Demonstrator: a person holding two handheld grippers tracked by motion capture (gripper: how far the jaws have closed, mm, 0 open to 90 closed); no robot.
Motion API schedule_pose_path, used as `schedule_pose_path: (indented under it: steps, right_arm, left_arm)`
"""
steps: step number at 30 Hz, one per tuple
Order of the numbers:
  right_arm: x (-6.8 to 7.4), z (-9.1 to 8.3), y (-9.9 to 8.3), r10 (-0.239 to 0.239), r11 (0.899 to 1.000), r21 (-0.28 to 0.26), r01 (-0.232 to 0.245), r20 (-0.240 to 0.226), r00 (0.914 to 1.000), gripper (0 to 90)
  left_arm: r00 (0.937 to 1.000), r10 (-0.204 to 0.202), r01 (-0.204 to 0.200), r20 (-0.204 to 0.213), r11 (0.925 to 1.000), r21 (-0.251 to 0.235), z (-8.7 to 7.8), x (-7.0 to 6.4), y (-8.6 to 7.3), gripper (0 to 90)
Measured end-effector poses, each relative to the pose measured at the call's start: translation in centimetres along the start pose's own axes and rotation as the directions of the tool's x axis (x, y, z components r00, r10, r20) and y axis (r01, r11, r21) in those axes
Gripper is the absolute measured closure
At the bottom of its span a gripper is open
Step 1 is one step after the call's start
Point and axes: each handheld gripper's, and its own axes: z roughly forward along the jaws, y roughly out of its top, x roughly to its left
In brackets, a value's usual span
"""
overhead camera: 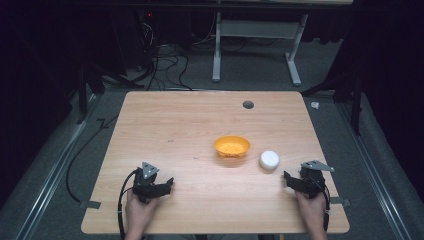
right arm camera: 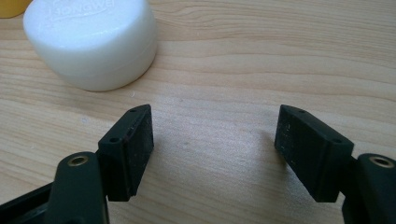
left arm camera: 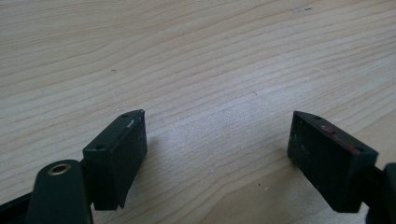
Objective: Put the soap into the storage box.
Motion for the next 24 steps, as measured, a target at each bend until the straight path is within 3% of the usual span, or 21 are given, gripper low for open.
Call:
schedule_pose_path:
  steps: [8, 13, 24]
  right_arm:
    - [0.0, 0.0, 0.0, -0.002, 1.000, 0.002, 0.002, -0.004, 1.0000, 28.8]
    - [0.2, -0.3, 0.4, -0.032, 0.999, 0.022, 0.032, -0.001, 0.9995, 28.6]
    - [1.3, -2.2, 1.1, -0.039, 0.998, -0.047, 0.037, -0.049, 0.9981, 26.7]
  left_arm:
    - [1.0000, -0.001, 0.001, 0.000, 1.0000, 0.002, 0.0, 0.0, 0.0, 20.3]
    - [1.0000, -0.001, 0.001, 0.000, 1.0000, 0.002, 0.0, 0.0, 0.0, 20.3]
    - [1.0000, -0.001, 0.001, 0.000, 1.0000, 0.000, 0.0, 0.0, 0.0, 20.1]
